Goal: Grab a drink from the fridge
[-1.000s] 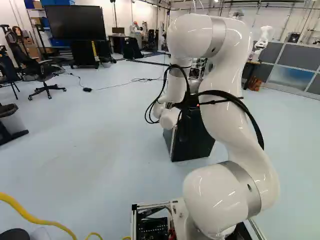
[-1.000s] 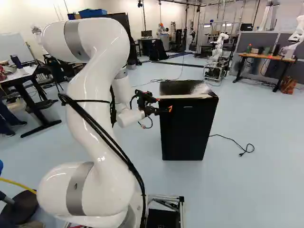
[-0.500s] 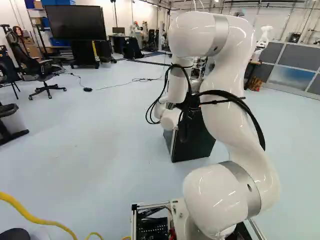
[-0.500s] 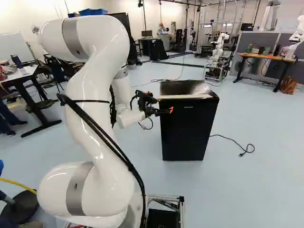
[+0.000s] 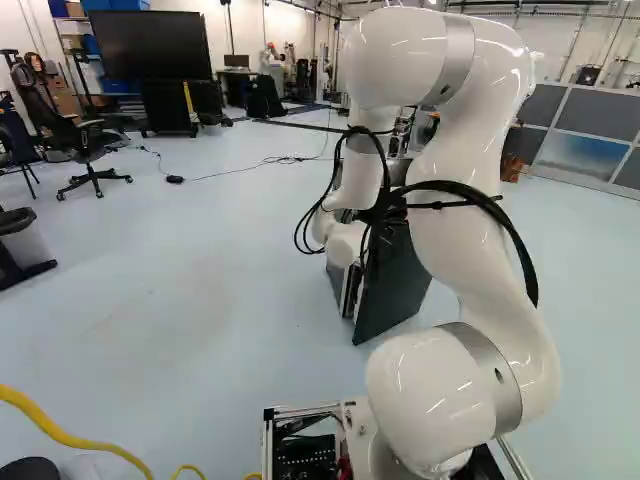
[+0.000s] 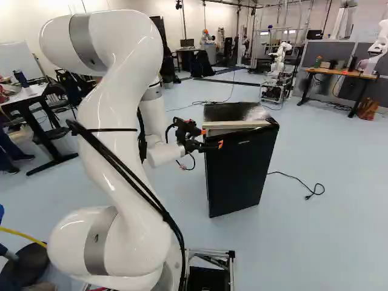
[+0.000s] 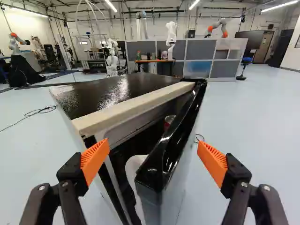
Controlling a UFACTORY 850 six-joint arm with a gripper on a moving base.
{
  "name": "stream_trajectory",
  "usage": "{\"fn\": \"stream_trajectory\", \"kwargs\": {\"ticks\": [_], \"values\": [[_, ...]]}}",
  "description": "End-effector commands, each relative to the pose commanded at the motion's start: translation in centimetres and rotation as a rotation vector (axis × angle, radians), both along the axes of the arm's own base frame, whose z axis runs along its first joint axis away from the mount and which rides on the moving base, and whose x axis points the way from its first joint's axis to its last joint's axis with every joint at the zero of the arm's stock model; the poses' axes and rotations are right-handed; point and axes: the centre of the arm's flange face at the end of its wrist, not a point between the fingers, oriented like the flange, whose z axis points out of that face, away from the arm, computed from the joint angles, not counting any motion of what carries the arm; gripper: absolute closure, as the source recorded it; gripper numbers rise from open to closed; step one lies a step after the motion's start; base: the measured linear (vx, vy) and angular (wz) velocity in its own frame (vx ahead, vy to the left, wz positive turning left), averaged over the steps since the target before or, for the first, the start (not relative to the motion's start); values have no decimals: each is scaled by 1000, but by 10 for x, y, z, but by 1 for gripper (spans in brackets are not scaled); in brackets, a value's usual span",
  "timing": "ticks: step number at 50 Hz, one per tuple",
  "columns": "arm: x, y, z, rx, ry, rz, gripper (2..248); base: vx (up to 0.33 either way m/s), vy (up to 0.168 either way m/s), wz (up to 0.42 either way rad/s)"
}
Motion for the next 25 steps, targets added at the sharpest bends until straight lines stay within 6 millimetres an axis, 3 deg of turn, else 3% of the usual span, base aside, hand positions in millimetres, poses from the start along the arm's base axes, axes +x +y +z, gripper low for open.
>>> {"fn": "stream_trajectory", "kwargs": {"ticks": [25], "values": [[-45,-18,5,-3,40,-64,3,0,0,0]]}}
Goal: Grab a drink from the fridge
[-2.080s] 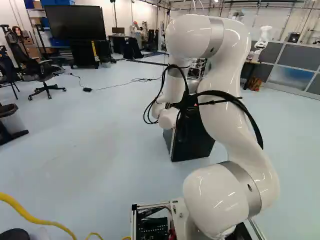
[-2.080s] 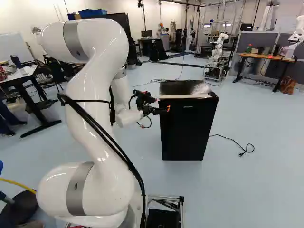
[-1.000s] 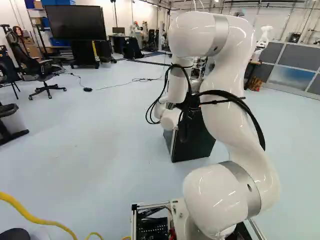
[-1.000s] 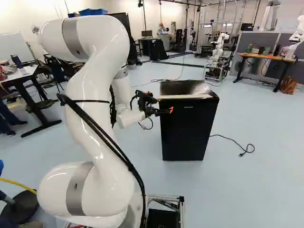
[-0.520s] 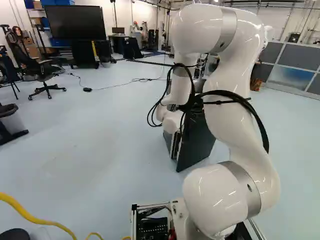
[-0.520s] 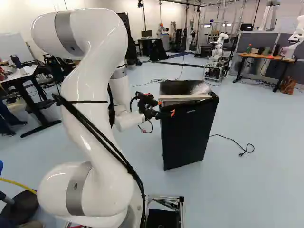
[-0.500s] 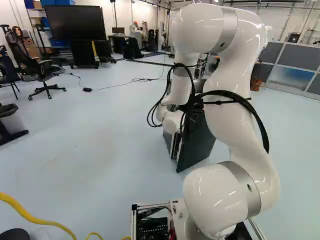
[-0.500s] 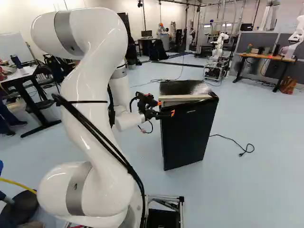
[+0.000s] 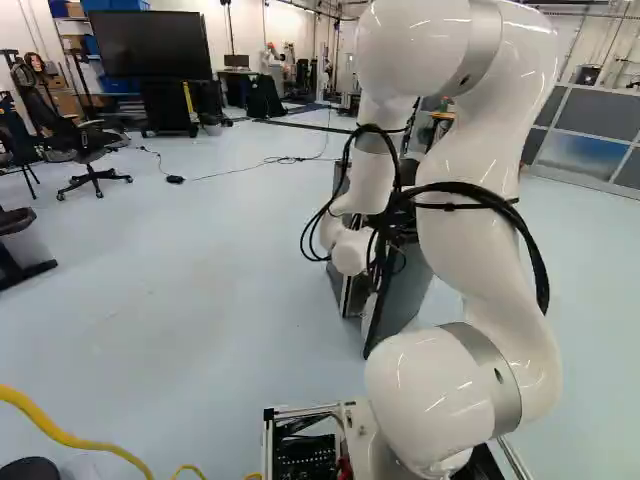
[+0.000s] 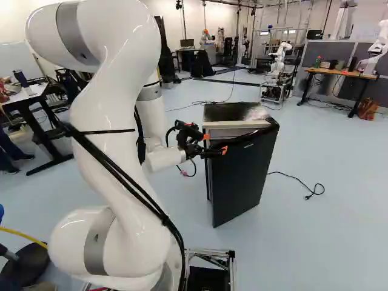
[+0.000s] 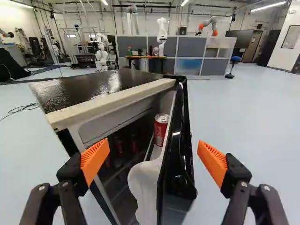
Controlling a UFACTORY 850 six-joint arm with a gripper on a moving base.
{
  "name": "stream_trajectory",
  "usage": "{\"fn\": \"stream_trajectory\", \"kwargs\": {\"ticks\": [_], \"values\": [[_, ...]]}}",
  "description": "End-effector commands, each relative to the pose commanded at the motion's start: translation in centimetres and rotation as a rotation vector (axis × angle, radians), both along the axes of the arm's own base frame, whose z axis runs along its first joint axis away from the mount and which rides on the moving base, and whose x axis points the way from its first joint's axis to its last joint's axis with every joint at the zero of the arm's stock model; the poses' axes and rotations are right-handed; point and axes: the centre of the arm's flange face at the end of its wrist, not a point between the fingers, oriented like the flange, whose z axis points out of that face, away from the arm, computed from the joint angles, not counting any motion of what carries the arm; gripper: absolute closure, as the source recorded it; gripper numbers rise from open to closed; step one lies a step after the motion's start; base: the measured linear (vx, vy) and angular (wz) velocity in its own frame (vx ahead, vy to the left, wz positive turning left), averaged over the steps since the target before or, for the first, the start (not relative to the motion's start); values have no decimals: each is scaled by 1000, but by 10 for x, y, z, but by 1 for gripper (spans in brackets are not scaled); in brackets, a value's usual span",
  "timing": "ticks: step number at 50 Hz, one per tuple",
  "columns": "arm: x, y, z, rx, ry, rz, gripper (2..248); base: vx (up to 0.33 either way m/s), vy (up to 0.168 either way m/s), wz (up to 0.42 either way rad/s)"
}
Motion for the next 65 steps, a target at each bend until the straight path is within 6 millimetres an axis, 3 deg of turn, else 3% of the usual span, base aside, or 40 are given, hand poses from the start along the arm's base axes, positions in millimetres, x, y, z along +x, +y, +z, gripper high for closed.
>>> {"fn": "stream_trajectory", "kwargs": {"ticks": [65], "values": [[-108,-56,9,-4,76,-262,3,0,0,0]]}}
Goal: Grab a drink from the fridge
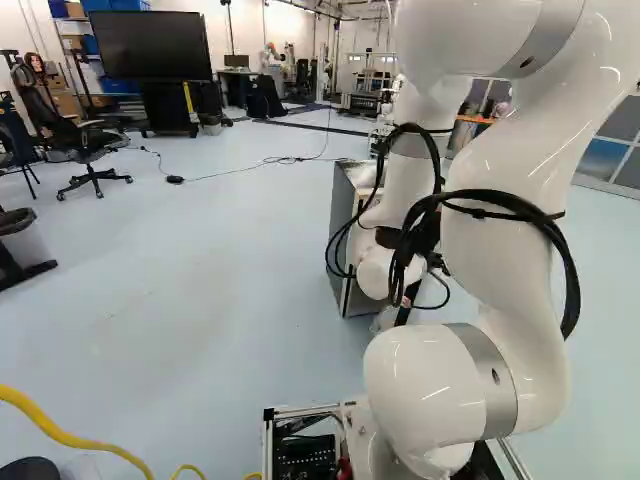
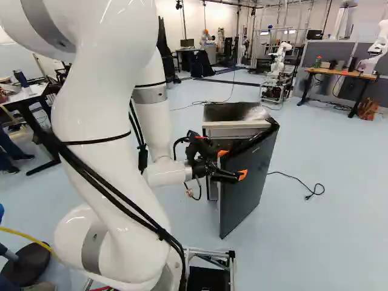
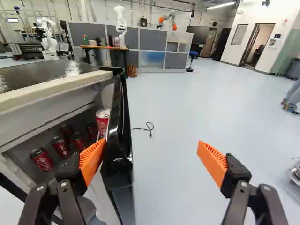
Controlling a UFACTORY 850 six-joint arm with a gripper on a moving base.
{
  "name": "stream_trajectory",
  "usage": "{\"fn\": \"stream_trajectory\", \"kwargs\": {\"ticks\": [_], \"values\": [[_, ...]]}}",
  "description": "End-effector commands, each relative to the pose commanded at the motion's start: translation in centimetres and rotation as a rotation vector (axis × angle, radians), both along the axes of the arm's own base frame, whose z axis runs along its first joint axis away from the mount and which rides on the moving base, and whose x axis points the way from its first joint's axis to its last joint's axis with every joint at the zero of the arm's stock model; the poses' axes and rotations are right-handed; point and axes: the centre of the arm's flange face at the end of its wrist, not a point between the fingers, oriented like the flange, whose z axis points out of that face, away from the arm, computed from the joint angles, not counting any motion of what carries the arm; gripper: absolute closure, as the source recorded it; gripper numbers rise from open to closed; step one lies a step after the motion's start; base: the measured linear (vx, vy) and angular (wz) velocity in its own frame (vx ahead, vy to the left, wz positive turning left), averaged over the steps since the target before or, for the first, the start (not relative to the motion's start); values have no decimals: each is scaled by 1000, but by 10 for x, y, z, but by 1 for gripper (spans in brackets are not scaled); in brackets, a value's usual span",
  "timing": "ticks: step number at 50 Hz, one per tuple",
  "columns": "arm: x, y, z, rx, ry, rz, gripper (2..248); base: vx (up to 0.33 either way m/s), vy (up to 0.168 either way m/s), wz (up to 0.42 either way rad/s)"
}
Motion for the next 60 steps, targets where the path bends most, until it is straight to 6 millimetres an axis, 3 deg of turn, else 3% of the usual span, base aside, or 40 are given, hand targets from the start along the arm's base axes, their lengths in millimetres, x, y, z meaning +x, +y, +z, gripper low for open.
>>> {"fn": "stream_trajectory", "kwargs": {"ticks": [28,60], "values": [[-33,-28,3,-15,8,-167,3,0,0,0],[-33,-32,3,-17,6,-191,3,0,0,0]]}}
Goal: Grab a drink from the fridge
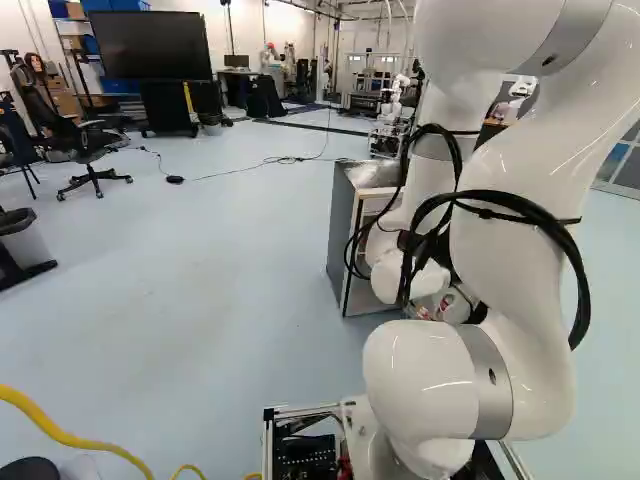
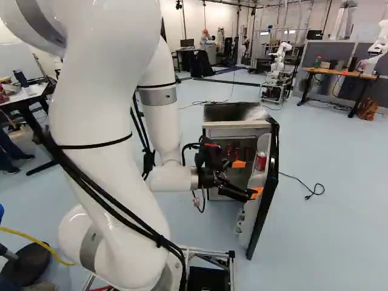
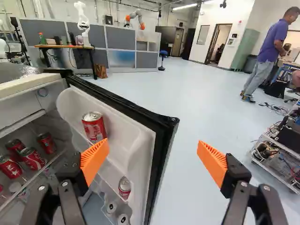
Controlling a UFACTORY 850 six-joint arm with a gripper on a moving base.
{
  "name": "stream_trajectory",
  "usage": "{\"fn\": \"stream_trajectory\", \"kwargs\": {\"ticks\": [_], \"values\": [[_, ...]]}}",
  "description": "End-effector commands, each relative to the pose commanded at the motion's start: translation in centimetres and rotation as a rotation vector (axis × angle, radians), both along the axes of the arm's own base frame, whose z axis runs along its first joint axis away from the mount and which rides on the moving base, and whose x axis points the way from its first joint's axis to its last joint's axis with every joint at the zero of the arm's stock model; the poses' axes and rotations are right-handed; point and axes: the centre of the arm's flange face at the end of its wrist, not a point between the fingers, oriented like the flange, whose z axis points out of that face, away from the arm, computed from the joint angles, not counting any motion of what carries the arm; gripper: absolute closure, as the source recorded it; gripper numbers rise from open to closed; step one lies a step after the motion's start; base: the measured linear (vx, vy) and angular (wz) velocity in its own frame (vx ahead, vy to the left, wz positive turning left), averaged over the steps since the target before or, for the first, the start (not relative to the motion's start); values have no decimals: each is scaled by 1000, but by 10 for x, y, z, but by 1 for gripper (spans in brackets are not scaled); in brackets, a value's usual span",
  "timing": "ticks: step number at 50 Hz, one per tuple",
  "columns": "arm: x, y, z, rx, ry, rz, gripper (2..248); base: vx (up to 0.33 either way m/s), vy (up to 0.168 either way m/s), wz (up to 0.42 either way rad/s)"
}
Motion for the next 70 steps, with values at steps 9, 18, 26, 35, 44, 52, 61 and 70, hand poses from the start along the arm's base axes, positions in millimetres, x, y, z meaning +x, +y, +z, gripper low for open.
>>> {"fn": "stream_trajectory", "kwargs": {"ticks": [9,18,26,35,44,52,61,70], "values": [[4,-7,0,-1,-6,-22,3,0,0,0],[10,-16,-1,-6,-15,-49,3,0,0,0],[16,-25,-1,-13,-24,-74,3,0,0,0],[22,-36,-1,-21,-34,-102,3,0,0,0],[29,-49,-2,-26,-46,-136,3,0,0,0],[36,-64,-3,-31,-59,-170,3,0,0,0],[45,-81,-5,-37,-74,-209,3,0,0,0],[53,-99,-6,-44,-89,-246,3,0,0,0]]}}
